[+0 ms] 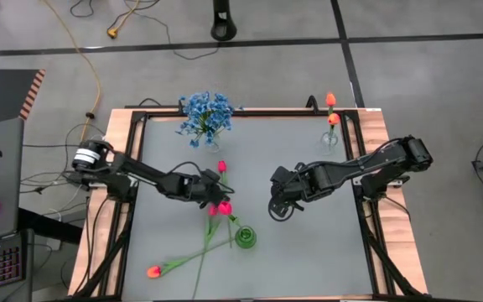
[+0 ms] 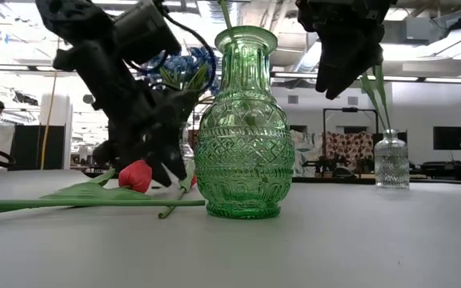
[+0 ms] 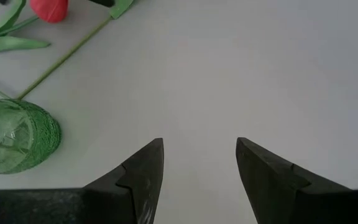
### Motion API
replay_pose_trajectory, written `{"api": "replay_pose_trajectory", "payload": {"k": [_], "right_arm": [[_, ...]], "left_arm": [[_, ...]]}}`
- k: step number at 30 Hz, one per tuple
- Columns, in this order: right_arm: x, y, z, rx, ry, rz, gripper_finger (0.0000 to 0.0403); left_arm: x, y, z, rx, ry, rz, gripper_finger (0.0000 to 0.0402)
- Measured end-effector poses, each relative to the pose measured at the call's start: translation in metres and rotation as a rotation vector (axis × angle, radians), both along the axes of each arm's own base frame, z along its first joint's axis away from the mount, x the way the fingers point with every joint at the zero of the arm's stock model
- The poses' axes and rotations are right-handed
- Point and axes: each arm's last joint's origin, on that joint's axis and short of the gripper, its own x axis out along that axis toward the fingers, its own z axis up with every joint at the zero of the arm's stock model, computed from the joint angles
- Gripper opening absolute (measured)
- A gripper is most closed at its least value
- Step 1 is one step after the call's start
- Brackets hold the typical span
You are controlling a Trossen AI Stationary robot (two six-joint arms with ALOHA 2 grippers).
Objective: Sort flowers into vase by color
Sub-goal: Put the top pink tulip into the green vase
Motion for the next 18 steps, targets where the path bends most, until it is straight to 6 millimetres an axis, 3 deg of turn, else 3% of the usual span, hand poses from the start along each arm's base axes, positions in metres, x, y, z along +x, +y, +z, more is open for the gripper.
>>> {"api": "replay_pose_trajectory", "payload": {"k": [18], "right_arm": [[0.001, 0.000, 0.001, -0.022, -0.015, 0.001, 0.0228]], "left_arm": [[0.007, 0.027, -0.003, -0.047, -0.039, 0.074, 0.0143]]}}
